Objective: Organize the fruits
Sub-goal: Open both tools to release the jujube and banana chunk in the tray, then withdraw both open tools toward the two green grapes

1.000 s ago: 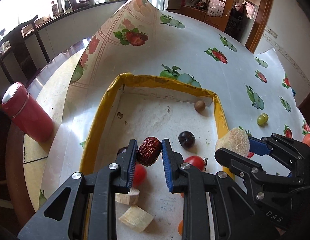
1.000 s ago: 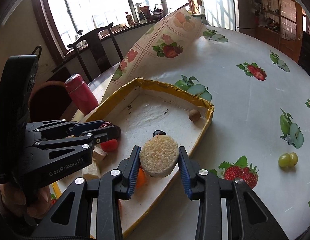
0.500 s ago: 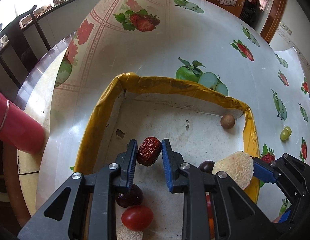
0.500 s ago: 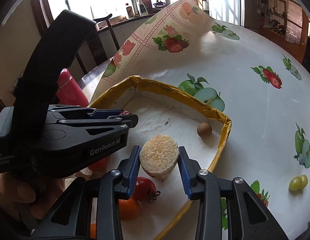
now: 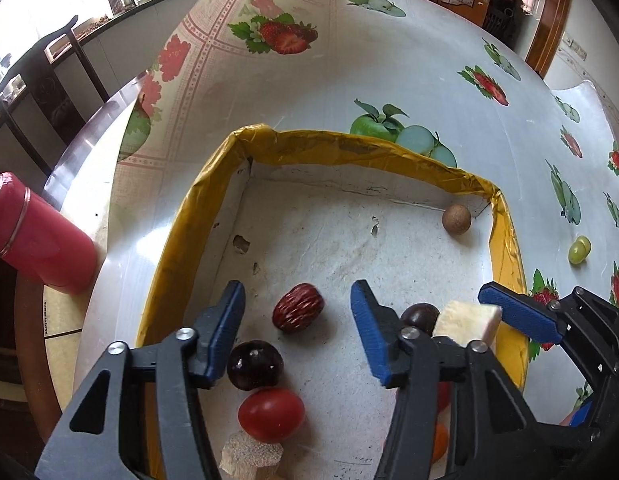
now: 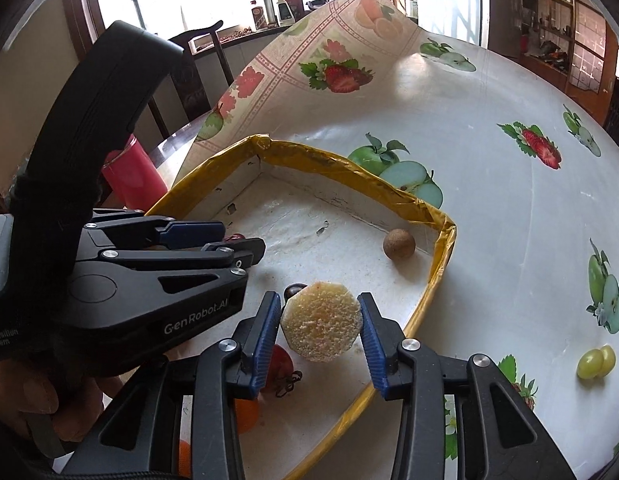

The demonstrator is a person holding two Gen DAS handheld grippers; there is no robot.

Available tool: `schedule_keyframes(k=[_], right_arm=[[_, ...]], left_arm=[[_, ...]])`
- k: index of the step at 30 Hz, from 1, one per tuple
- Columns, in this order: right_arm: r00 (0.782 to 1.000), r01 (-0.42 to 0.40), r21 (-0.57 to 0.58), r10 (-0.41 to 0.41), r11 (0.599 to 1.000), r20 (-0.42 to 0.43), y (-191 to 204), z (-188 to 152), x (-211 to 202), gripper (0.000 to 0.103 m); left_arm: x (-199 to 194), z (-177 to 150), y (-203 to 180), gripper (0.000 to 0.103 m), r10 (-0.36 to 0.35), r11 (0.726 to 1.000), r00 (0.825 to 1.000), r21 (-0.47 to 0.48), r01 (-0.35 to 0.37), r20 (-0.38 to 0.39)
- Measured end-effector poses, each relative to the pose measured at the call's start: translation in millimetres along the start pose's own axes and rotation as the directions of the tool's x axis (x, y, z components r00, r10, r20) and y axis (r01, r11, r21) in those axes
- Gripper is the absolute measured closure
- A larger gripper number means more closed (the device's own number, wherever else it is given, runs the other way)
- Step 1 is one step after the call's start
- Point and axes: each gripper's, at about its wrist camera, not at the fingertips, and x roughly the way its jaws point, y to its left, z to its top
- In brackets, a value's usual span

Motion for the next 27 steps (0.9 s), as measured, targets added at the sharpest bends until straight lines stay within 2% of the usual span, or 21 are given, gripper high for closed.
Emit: schedule_keyframes(k=[6,12,16,24,27], right_arm=[[1.000,-0.013,-0.001,0.013,1.000,0.028,-0.3,-9.4,-20.9,0.057],[0.996,-0.055,0.025,0.053,0.998,0.070,-6.2,-26.9,-54.3,0.057],[0.995,-0.052,0.031,0.049,0.998,0.084,-11.8,-38.6,-70.4,0.057],[0.995,-0.034,0.058,0.028,0.998,0.099,-31.8,-63.9,-96.4,0.057],[0.995,-0.027,0.078,0.019,0.997,0.098,-41.6,-71.8,-102.3,0.057]], left_arm=[[-22.5,-9.8,1.3,0.045,-0.021,1.000,0.999,-0.010,0.022,0.039],[-48.0,-24.7,-9.3,0.045,-0.009,1.000,0.995,0.012,0.008,0.101],[-61.4,-33.4,-17.7,0.045,-0.006,0.999,0.991,0.034,0.002,0.132],[-77.8,-47.9,-32.9,0.045,-0.066,0.997,0.988,0.039,0.061,0.139],[-82.1,-53.0,-40.6,0.045,-0.069,0.997,0.987,0.052,0.062,0.143]])
